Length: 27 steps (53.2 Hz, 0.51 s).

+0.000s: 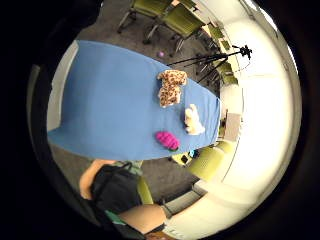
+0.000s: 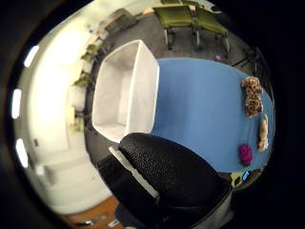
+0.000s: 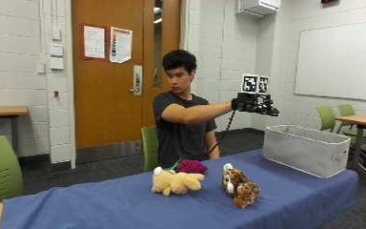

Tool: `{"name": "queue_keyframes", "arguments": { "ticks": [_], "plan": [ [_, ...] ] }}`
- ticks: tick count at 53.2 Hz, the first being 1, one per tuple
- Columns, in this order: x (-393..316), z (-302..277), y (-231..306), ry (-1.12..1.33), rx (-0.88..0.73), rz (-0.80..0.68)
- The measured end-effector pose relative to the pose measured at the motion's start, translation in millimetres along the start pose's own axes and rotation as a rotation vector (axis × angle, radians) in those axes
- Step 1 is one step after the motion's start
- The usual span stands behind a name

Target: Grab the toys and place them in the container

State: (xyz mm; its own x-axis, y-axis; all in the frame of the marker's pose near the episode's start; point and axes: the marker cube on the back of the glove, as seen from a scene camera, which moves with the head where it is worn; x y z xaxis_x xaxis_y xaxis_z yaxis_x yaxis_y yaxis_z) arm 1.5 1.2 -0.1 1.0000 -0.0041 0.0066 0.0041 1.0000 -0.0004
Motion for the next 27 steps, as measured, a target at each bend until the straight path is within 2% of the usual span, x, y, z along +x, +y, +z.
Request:
{"name": "queue_keyframes", "arguments": {
  "ticks": [18,27],
  "plan": [
    [3.9,-3.4,14.1,-0.005,0.003,-0.002],
    [35.1,-8.0,46.1,-0.003,-0.014,-0.046]
  ]
}}
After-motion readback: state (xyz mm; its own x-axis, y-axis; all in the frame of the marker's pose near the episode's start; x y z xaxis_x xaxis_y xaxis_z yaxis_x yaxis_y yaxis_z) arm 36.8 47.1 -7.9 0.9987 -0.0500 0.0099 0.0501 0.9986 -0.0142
